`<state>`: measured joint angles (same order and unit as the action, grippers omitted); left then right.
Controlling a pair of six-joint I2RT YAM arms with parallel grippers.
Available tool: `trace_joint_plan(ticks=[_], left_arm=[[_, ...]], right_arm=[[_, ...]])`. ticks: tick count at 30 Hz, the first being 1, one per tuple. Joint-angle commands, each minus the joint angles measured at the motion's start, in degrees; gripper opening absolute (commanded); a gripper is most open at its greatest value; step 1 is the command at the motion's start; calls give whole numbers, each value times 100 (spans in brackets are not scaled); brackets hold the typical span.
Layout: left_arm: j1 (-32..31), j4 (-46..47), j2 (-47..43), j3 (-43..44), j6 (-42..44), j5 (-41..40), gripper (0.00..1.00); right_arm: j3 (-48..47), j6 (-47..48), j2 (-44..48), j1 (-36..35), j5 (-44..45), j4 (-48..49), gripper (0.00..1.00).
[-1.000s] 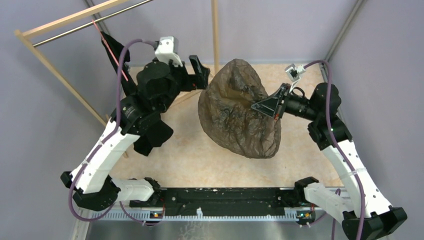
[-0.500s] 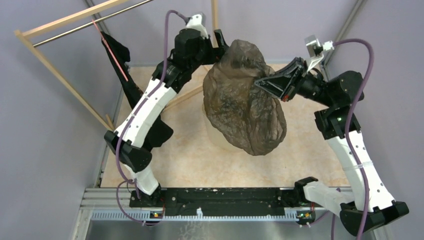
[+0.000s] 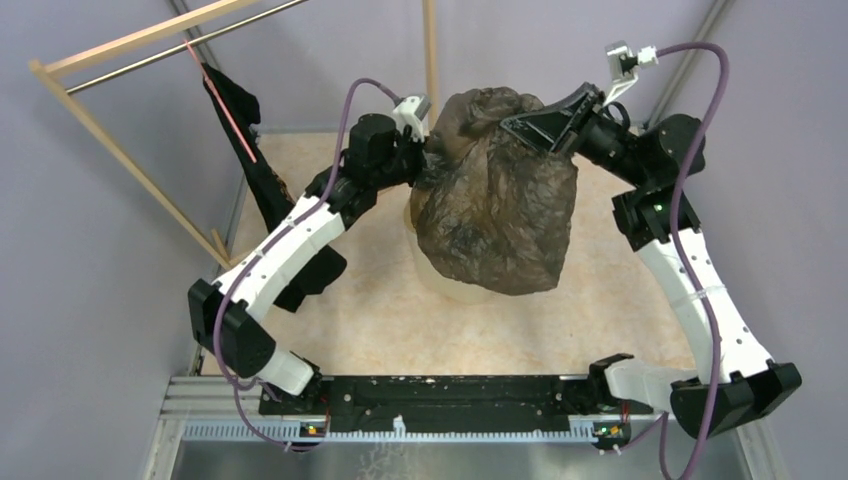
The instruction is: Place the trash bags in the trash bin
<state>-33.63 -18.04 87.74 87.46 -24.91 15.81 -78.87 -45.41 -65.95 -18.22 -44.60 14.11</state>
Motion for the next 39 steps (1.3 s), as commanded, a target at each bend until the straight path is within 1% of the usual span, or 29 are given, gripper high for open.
trace_joint_plan(ticks=[1,3,5,8,10,11,14,17,22,24,25,28,31,32,33,35,37,39], left_arm=[[14,799,-609,-333,188,450,59],[13,756,-618,-401,234,358,61],[9,542,-592,-293,392,166,63],[14,313,-652,-243,596,-416,68],[20,218,-736,-254,693,-762,71],[17,176,-766,-256,722,-956,75],[27,106,-911,-326,724,-1617,89],[87,64,-1058,-415,684,-2124,97],[289,35,-1397,-506,508,-2667,98],[484,233,-1655,-683,441,-2657,98],[564,389,-1813,-805,439,-2523,98],[659,1270,-2434,-1333,757,-1525,98],[656,1953,-2846,-1535,1249,-65,98],[658,2083,-2914,-1545,1425,676,98],[658,2142,-2931,-1522,1560,1413,98],[646,2212,-2794,-1448,1548,2619,98],[613,2192,-2421,-1235,1352,3607,98],[517,2152,-2044,-1064,1206,4344,98]], right_arm=[[-85,-568,-387,-28,568,69,0],[-48,-745,-594,-33,536,149,0],[-115,-736,-746,-39,542,12,0],[-259,-463,-942,-44,613,-276,0],[-437,-141,-1054,-42,757,-692,0],[-522,-19,-1104,-42,797,-900,0],[-627,125,-1177,-35,800,-1024,0],[-736,237,-1216,-33,882,-1165,0],[-843,291,-1250,-33,912,-1289,0],[-811,298,-1213,-33,942,-1301,0],[-781,295,-1197,-28,958,-1285,0],[-656,263,-1169,-33,958,-1236,0],[-568,199,-1172,-33,904,-1128,0],[-544,176,-1177,-33,874,-1102,0],[-542,164,-1187,-33,855,-1077,0],[-542,145,-1208,-33,812,-1035,0],[-534,138,-1220,-33,779,-995,0],[-520,142,-1221,-33,762,-981,0]])
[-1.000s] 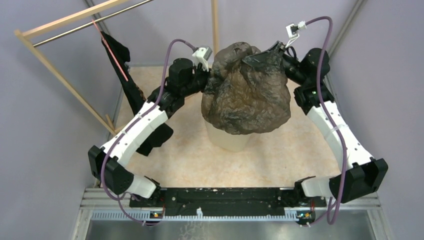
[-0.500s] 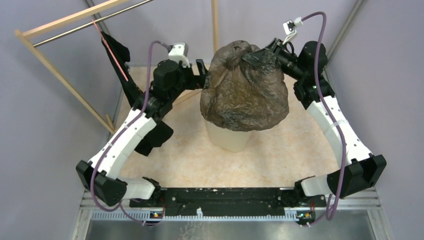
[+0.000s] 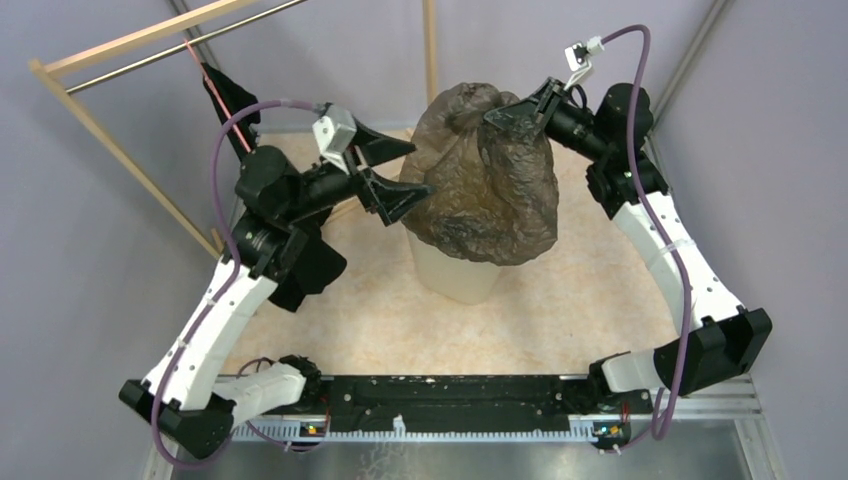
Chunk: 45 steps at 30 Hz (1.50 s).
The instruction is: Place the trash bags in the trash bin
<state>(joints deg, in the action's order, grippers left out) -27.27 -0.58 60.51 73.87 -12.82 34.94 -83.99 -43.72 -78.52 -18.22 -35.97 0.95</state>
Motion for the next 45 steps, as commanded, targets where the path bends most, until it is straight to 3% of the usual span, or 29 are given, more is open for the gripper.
trace_joint_plan(ticks=[1,3,5,9,13,19,26,29,39,41,45], left_arm=[[-173,341,802,335,40,2492,99],[-464,-96,860,366,438,2246,98],[-894,-610,771,340,1106,1404,98],[-2123,-1236,737,218,2343,-1525,99],[-2696,-711,984,-132,2377,-3706,97],[-2802,-544,1420,-62,1912,-5399,71],[-2806,-1453,2487,658,1654,-7202,50],[-2810,-1506,2507,691,1604,-7352,44],[-2810,-509,890,-119,1745,-6360,50],[-2810,-292,506,-280,1708,-5852,59],[-2810,333,-192,-799,1745,-4608,93]], right_arm=[[7,-23,31,-33,-108,348,0],[62,-25,39,-34,-120,397,0],[115,-26,39,-33,-134,448,0],[197,-77,50,-33,-214,581,0],[325,-198,79,-32,-261,775,0],[541,-347,140,-41,-273,959,0],[764,-616,112,-189,-349,1269,0],[776,-603,100,-224,-331,1257,0],[911,-515,147,-270,-298,1191,0],[943,-509,157,-279,-271,1205,0],[922,-505,143,-287,-262,1197,0]])
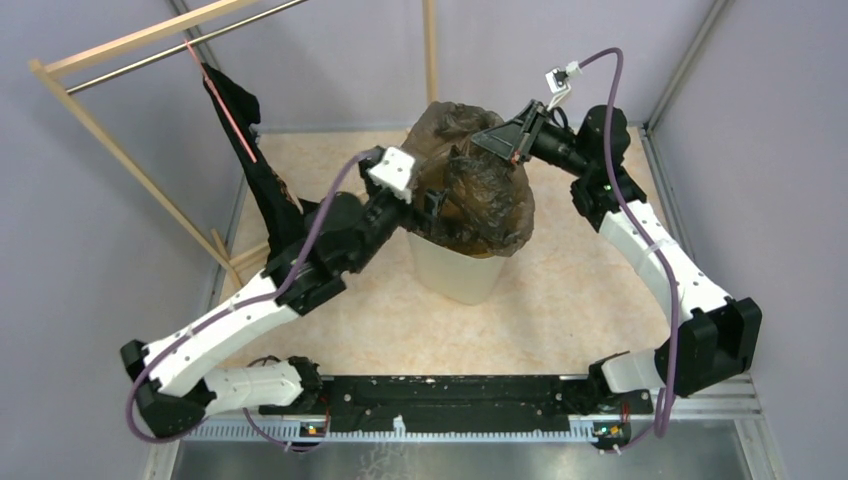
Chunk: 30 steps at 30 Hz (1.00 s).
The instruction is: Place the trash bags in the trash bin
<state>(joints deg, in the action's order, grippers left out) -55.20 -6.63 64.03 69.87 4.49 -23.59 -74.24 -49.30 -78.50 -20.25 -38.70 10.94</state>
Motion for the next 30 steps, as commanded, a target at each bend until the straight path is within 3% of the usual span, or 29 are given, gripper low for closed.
trace_joint_plan(ticks=[1,5,10,12,16,18,22,25,30], left_arm=[[-17,1038,-628,-482,21,1527,97],[-15,1100,-533,-476,-106,2793,98],[-17,965,333,-107,-806,4248,97],[-11,1045,599,-75,-1072,4450,96],[9,950,844,-44,-1178,3681,99],[28,861,928,-54,-1174,2820,99],[312,-214,1553,570,-1482,1416,97],[607,-763,2016,972,-1732,1335,89],[720,-861,2177,975,-1885,1337,73]], right_arm=[[-51,52,137,-85,12,198,0],[-54,30,154,-114,61,221,0],[-60,-32,167,-216,107,312,0],[-72,-27,189,-240,129,310,0],[-16,-31,253,-297,147,321,0],[32,-37,285,-325,172,342,0],[97,-51,289,-369,188,371,0],[184,-90,312,-402,196,423,0],[294,-94,363,-442,222,447,0]])
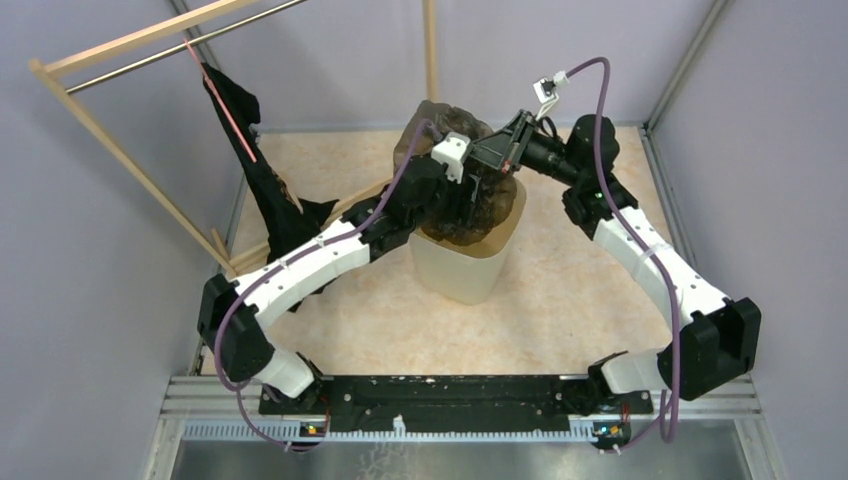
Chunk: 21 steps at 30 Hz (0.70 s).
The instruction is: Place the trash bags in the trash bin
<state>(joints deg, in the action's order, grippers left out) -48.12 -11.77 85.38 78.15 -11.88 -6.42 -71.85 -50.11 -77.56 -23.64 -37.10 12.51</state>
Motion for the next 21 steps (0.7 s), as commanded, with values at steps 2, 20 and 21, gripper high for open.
trace_joint_plan(ticks=[2,20,21], left_arm=[[13,-486,65,216,-195,-675,70],[-365,2004,-2890,-1618,1057,12,86],[-365,1975,-2895,-1603,1019,-800,89]], right_arm=[[98,10,280,-106,47,247,0],[-730,2142,750,-106,1145,-2973,0],[-844,2179,746,-106,1155,-3162,0]])
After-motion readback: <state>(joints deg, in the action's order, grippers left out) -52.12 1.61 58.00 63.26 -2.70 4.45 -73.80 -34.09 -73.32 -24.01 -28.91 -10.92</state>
